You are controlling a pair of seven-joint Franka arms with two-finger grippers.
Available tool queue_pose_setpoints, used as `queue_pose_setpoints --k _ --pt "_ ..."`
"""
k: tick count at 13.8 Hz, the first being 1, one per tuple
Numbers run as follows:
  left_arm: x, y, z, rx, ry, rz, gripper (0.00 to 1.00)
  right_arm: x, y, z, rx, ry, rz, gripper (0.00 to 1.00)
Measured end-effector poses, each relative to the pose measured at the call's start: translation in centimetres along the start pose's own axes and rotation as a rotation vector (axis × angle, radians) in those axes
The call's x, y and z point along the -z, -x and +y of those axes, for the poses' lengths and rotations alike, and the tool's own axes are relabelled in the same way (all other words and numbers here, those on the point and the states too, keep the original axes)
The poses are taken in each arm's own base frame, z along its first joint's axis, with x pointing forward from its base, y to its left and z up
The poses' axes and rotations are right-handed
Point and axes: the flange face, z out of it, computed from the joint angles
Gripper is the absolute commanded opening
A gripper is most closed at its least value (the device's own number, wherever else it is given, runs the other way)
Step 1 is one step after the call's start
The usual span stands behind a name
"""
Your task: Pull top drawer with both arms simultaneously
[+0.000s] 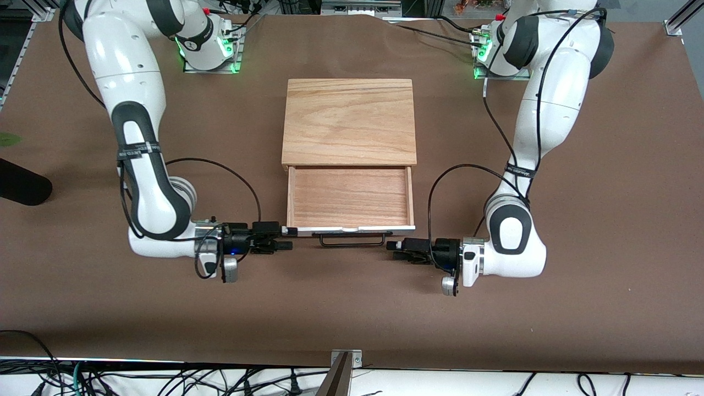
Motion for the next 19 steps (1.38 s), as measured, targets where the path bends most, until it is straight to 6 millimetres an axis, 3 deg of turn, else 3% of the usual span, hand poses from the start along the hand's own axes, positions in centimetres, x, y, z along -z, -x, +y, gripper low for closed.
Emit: queue_pose_setpoints --k 3,6,10,14,17,19 --pt "2.4 -0.7 3.1 -0.062 -0.110 -0.049 1.00 4.1 -0.3 -1.0 -0.019 0.070 -0.056 1.00" --pt "6.8 -0.7 6.3 -0.127 -0.226 -0.149 1.00 9.2 -0.2 -3.2 0.034 0.264 -0.181 1.00" --pt "12.5 0.1 9.6 -0.190 -0.427 -0.282 1.00 16.7 0.6 -9.4 0.097 0.580 -0.337 1.00" --pt "18.3 0.4 11.8 -0.222 -0.665 -0.334 1.00 20.6 3.6 -17.2 0.111 0.802 -0.532 1.00" --pt "21.9 0.7 15.2 -0.264 -0.849 -0.362 1.00 24.4 6.2 -21.8 0.074 0.950 -0.634 1.00" --pt "24.4 1.1 18.3 -0.296 -0.986 -0.378 1.00 26.6 7.4 -23.9 0.033 1.034 -0.638 1.00"
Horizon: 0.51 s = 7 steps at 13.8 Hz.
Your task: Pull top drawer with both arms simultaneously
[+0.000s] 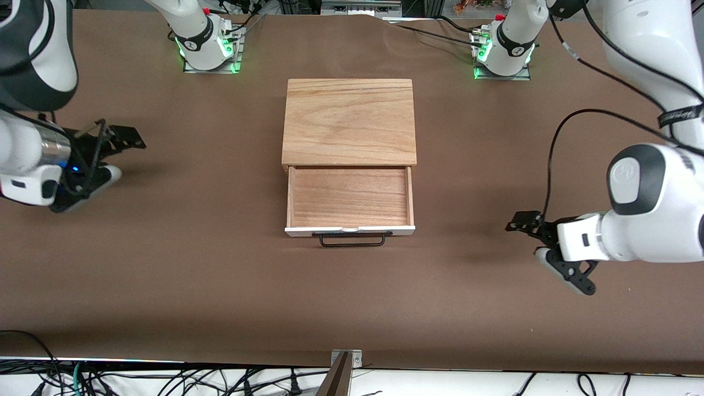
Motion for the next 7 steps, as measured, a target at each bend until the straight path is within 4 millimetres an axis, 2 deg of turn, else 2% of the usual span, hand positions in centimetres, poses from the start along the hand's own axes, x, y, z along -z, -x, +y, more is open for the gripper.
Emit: queue_pose_setpoints --k 3,7 --pt "5.9 1.8 0.7 -0.015 -0.155 -0.004 1.00 0.5 2.6 -0.3 -0.137 0.071 0.022 1.00" --pt "11.9 4.0 1.7 -0.012 -0.304 -0.001 1.00 -2.4 6.2 -1.2 -0.281 0.096 0.136 1.00"
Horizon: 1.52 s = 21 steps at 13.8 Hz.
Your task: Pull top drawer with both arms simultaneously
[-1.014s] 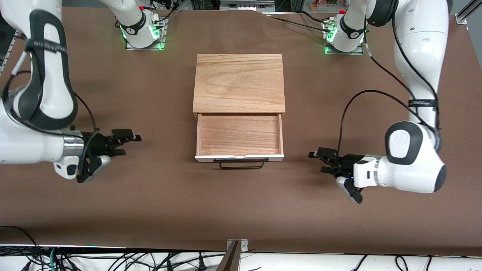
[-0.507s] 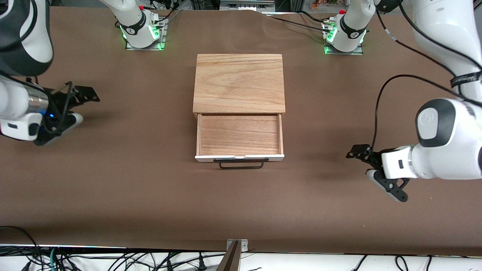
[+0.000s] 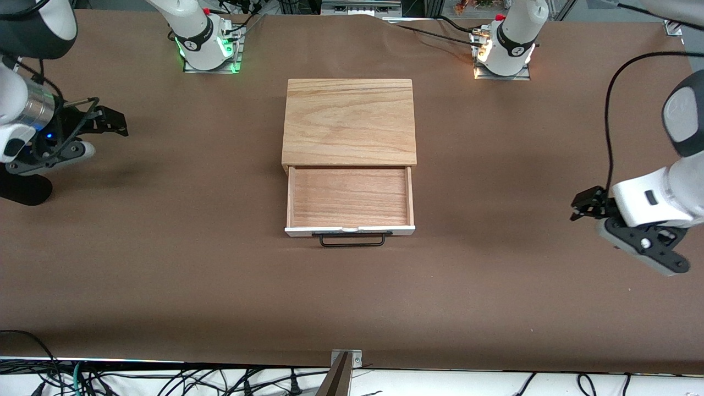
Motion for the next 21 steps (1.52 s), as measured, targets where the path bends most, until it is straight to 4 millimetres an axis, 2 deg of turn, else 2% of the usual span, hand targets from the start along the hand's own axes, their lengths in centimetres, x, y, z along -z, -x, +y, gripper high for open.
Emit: queue_pose_setpoints --k 3,5,7,11,13,15,21 --pt "2.8 2.1 0.4 0.119 -0.011 -0.005 1.00 0.1 1.0 0.3 -0.169 0.002 0.033 1.00" --pt "3.7 4.0 1.4 0.266 0.015 -0.049 1.00 0.5 1.0 0.2 -0.205 0.002 0.043 1.00" --pt "4.3 5.7 2.3 0.390 0.040 -0.107 1.00 0.8 0.9 1.0 -0.231 -0.012 0.060 1.00" --pt "3.4 7.4 4.3 0.480 0.068 -0.183 1.00 1.0 0.7 3.4 -0.281 -0.073 0.074 1.00" --pt "2.6 7.7 4.9 0.489 0.090 -0.203 1.00 1.1 0.6 2.8 -0.270 -0.070 0.075 1.00" --pt "1.7 8.2 4.5 0.510 0.127 -0.211 1.00 1.1 0.4 2.2 -0.259 -0.068 0.074 1.00" --pt "1.6 7.8 5.2 0.510 0.135 -0.212 1.00 1.0 0.4 2.4 -0.264 -0.067 0.075 1.00"
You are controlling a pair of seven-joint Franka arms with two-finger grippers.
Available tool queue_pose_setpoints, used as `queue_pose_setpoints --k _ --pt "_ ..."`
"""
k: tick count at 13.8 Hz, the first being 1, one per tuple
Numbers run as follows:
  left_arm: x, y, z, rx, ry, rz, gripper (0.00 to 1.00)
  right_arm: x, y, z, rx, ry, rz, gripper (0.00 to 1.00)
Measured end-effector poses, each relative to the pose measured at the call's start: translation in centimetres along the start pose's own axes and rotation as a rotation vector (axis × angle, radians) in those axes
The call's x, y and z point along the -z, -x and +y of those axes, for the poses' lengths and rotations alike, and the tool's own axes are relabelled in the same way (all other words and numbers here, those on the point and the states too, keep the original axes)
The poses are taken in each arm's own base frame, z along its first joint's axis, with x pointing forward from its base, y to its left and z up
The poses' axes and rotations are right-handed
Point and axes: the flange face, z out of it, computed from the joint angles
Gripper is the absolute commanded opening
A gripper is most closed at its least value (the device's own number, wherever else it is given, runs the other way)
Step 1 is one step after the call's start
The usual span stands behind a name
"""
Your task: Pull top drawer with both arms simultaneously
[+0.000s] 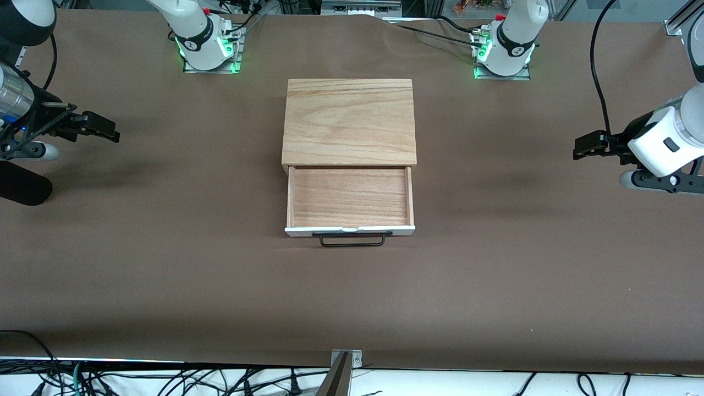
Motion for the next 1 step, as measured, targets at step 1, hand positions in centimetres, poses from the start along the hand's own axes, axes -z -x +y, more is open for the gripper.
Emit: queue_pose_setpoints --k 1 --pt "0.00 0.00 0.00 0.000 0.000 0.000 1.00 0.10 -0.02 -0.01 0.000 0.000 0.003 1.00"
